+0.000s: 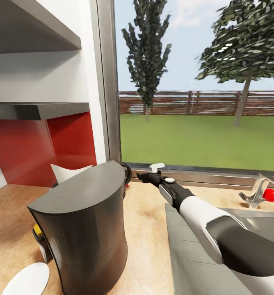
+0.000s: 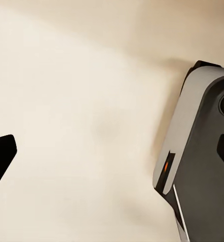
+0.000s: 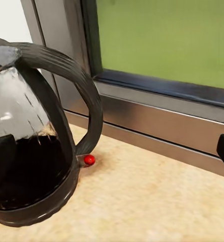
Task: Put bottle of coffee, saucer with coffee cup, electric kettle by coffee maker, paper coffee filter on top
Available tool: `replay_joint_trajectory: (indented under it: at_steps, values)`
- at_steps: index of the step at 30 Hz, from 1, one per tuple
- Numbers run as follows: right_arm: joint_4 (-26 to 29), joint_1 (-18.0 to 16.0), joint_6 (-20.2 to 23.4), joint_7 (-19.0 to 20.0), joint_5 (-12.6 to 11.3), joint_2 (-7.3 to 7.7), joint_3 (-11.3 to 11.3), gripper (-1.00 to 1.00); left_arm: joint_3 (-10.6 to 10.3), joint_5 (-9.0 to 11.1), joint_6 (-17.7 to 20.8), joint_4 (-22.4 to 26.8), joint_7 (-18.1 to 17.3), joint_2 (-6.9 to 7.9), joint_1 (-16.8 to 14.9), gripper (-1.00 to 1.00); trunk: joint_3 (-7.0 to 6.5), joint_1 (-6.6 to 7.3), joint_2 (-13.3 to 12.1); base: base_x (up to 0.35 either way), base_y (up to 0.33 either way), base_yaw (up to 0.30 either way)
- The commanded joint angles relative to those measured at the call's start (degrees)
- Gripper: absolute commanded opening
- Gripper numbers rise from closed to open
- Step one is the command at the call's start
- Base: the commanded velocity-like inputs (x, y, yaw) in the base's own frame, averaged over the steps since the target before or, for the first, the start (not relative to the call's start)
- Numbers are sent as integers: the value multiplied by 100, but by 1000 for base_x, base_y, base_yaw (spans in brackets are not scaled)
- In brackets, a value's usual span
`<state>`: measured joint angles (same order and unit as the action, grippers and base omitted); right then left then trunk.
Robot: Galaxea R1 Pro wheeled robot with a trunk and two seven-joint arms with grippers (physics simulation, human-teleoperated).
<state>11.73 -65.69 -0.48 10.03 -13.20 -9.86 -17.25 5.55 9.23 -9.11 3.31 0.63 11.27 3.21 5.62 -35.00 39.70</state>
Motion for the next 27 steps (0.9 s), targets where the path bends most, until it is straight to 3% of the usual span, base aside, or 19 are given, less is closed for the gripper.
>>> replay_joint_trajectory:
  at_steps: [1,27]
  values:
    - [-5,-6,-7,8,-60,4,-36,100,43,0,-5,12,-2,-2,4,100,8,-2,7,0,0,0]
    - [4,126,-146,35,-51,45,-33,100,51,0,-3,12,-2,-2,2,100,20,-2,7,27,9,0]
